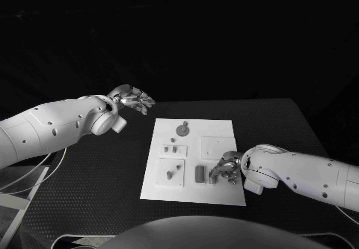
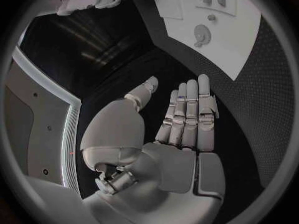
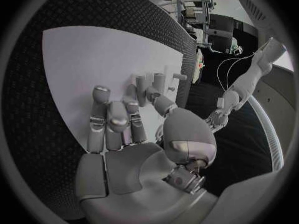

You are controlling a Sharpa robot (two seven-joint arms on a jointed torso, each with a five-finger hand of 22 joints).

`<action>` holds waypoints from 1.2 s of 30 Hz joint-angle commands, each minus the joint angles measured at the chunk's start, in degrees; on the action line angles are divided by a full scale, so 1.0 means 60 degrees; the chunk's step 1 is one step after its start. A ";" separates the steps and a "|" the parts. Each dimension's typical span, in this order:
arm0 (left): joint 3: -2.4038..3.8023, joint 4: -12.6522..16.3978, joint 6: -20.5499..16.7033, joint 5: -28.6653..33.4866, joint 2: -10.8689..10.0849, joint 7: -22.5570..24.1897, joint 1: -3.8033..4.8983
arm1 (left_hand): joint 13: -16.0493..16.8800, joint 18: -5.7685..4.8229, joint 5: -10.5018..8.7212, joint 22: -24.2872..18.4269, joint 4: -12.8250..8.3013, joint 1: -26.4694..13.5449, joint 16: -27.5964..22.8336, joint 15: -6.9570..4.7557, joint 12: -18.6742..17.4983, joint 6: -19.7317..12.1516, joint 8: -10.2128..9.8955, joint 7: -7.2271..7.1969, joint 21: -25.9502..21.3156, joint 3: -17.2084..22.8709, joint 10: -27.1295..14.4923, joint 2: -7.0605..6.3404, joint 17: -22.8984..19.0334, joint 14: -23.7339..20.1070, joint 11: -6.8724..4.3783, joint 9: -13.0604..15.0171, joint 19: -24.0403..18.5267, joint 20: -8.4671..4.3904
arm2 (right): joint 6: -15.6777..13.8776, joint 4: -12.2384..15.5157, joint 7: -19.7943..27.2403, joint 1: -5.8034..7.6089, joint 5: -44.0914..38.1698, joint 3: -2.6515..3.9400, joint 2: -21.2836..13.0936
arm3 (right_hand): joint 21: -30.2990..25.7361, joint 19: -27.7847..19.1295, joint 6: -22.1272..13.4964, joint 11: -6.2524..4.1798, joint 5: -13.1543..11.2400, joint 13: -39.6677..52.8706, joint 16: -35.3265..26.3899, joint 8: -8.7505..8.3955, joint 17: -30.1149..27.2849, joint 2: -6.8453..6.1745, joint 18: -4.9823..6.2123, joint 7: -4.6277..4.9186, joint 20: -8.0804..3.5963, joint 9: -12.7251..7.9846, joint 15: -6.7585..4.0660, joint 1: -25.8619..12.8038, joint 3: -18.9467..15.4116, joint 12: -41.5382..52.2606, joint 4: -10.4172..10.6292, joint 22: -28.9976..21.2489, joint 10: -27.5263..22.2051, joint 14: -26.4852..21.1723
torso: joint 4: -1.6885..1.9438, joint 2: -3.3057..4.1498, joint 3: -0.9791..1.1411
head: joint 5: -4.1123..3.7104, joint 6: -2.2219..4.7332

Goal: Assemble the parts on the task board

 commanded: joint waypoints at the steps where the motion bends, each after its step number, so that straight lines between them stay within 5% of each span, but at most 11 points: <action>1: 0.0004 0.0010 0.0112 0.0047 0.0018 0.0062 0.0007 | -0.0013 0.0183 0.0038 -0.0016 0.0057 -0.0008 -0.0050 0.0028 0.0030 -0.0048 0.0063 0.0008 0.0047 0.0001 -0.0086 0.0021 0.0016 0.0058 -0.0005 -0.0008 0.0067 -0.0015 | 0.0144 0.0078 0.0201 -0.0022 0.0099 0.0001 0.0053 | -0.0032 0.0047 -0.0095 0.0020 0.0015 -0.0010 0.0015 -0.0022 -0.0010 -0.0058 0.0233 0.0121 0.0001 -0.0018 -0.0040 -0.0014 0.0012 0.0030 0.0063 0.0094 -0.0011 0.0002 | -0.0001 0.0001 -0.0001 | -0.0003 0.0002; 8: 0.0004 0.0012 0.0111 0.0047 0.0019 0.0063 0.0007 | -0.0014 0.0183 0.0038 -0.0017 0.0060 -0.0008 -0.0055 0.0028 0.0031 -0.0048 0.0063 0.0008 0.0047 0.0000 -0.0087 0.0021 0.0020 0.0058 -0.0005 -0.0009 0.0066 -0.0015 | 0.0060 0.0082 0.0287 -0.0022 0.0099 0.0001 0.0055 | -0.0043 0.0055 -0.0100 0.0023 0.0015 -0.0013 0.0013 -0.0027 -0.0017 -0.0081 0.0233 0.0124 -0.0001 -0.0029 -0.0039 -0.0053 0.0036 0.0031 0.0091 0.0091 -0.0014 0.0005 | 0.0001 0.0000 -0.0001 | 0.0011 0.0002; 29: 0.0003 0.0008 0.0114 0.0047 0.0020 0.0066 0.0006 | -0.0017 0.0184 0.0038 -0.0019 0.0063 -0.0003 -0.0062 0.0028 0.0034 -0.0049 0.0064 0.0008 0.0047 0.0000 -0.0089 0.0020 0.0029 0.0061 -0.0005 -0.0010 0.0065 -0.0016 | 0.0086 0.0154 0.0420 -0.0022 0.0101 0.0003 -0.0051 | -0.0116 0.0123 -0.0090 0.0014 0.0015 -0.0041 0.0011 -0.0022 -0.0055 -0.0872 0.0233 0.0116 -0.0038 -0.0086 -0.0048 -0.0510 0.0225 0.0047 0.0722 0.0087 -0.0008 0.0018 | -0.0003 -0.0001 -0.0001 | 0.0043 0.0002; 36: 0.0003 0.0006 0.0119 0.0047 0.0016 0.0067 0.0006 | -0.0018 0.0184 0.0038 -0.0020 0.0064 0.0000 -0.0065 0.0027 0.0036 -0.0049 0.0065 0.0008 0.0047 0.0000 -0.0089 0.0020 0.0032 0.0061 -0.0005 -0.0011 0.0065 -0.0016 | 0.0089 0.0156 0.0431 -0.0021 0.0099 0.0003 -0.0083 | -0.0118 0.0131 -0.0090 0.0014 0.0015 -0.0043 0.0013 -0.0020 -0.0057 -0.0901 0.0233 0.0115 -0.0043 -0.0088 -0.0048 -0.0499 0.0259 0.0049 0.0767 0.0090 -0.0008 0.0020 | -0.0001 0.0001 0.0001 | 0.0065 0.0002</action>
